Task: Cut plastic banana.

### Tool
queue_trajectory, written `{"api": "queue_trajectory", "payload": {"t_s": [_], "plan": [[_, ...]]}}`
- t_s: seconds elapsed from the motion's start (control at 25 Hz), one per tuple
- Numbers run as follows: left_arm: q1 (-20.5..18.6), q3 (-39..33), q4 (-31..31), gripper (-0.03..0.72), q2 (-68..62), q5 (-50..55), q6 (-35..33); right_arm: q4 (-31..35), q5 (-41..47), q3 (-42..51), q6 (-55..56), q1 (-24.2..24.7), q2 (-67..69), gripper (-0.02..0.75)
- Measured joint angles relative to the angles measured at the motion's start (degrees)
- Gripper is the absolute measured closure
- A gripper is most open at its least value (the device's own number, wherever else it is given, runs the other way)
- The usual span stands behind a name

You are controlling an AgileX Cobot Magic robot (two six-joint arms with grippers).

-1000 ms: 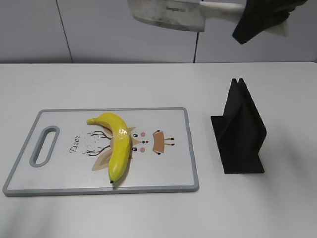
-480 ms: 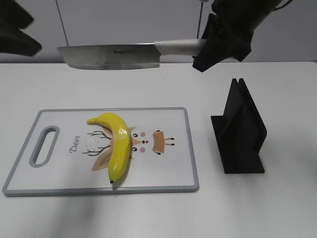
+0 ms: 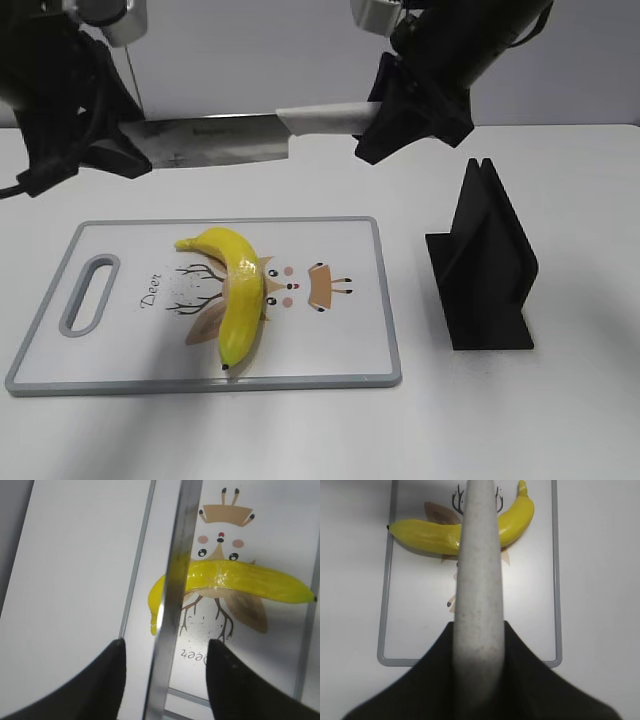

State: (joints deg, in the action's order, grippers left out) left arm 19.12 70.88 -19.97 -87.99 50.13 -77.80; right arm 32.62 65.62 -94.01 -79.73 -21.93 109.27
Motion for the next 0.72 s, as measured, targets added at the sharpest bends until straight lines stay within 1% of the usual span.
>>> {"api": "queue_trajectory", "payload": {"t_s": [0.04,0.12,0.16,0.28,0.32,0.36,0.44,0.6,0.72], "plan": [[0.0,0.0,0.2,0.211,-0.5,-0.7,0.0,0.2,-0.1,0.0,-0.1,0.0,0.0,0.574],[0.0,0.1,0.2,0.286,-1.2,-1.6,0.0,0.2,-0.1,0.0,-0.1,0.0,0.0,0.574],[0.0,0.1,0.3,0.351,-1.3,-1.7,0.0,0.3,-0.1,0.0,-0.1,0.0,0.0,0.574],[0.0,0.1,0.3,0.592,-1.3,-1.4,-0.2,0.2,-0.5,0.0,-0.4,0.0,0.0,0.574],[0.0,0.1,0.3,0.635,-1.3,-1.0,-0.4,0.0,-0.8,0.0,-1.0,0.0,0.0,0.574],[0.1,0.1,0.3,0.660,-1.3,-0.6,-0.6,-0.2,-0.9,0.0,-1.4,0.0,0.0,0.574],[0.2,0.1,0.3,0.681,-1.3,-0.4,-0.6,-0.5,-1.0,0.0,-1.7,-0.1,0.0,0.573],[0.2,0.1,0.3,0.693,-1.6,-0.3,-0.8,-1.2,-1.0,0.0,-0.9,-0.1,0.0,0.572],[0.2,0.1,0.0,0.699,-4.0,-0.5,-0.8,-4.1,-2.6,1.2,0.7,-0.6,0.1,0.572]]}}
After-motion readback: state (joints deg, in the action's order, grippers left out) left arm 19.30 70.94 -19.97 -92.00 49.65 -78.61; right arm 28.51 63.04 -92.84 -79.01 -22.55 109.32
